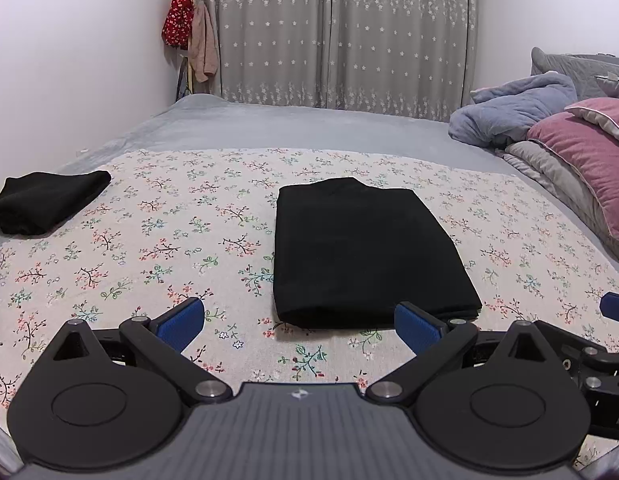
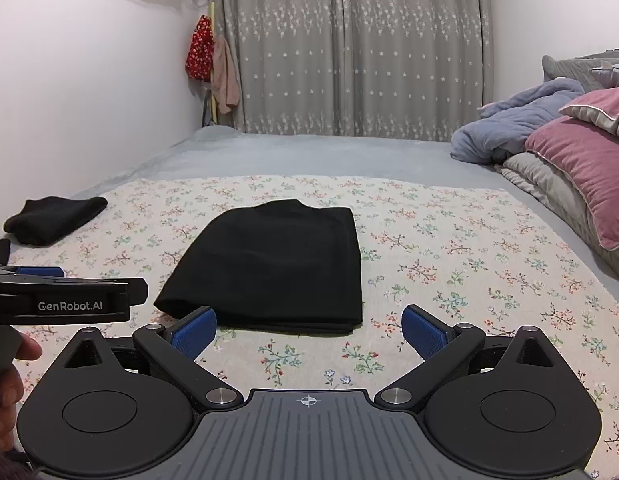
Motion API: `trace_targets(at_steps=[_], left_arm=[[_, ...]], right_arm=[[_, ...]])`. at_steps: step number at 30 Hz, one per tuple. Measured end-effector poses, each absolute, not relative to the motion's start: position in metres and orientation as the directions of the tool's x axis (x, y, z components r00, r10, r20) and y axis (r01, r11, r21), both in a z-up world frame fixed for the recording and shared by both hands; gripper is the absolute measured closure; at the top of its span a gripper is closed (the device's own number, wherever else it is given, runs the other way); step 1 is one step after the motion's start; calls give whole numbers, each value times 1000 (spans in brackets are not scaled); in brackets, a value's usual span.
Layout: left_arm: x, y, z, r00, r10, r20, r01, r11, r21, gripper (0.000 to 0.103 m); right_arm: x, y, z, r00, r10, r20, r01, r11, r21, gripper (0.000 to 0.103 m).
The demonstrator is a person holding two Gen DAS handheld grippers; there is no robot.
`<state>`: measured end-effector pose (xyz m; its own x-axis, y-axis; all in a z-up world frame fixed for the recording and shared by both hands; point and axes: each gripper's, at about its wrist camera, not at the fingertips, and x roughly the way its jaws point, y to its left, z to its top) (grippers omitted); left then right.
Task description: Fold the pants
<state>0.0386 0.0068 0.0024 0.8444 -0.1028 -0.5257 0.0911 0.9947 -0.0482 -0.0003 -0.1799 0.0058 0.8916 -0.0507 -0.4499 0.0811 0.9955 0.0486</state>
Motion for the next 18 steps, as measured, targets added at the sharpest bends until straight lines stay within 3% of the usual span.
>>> trace_targets(at_steps=[18], left_arm=[[41, 2, 0, 828, -81, -555, 76, 997, -33, 11]], right_arm=[[2, -180, 3, 883, -40, -467, 68, 997, 43, 2]])
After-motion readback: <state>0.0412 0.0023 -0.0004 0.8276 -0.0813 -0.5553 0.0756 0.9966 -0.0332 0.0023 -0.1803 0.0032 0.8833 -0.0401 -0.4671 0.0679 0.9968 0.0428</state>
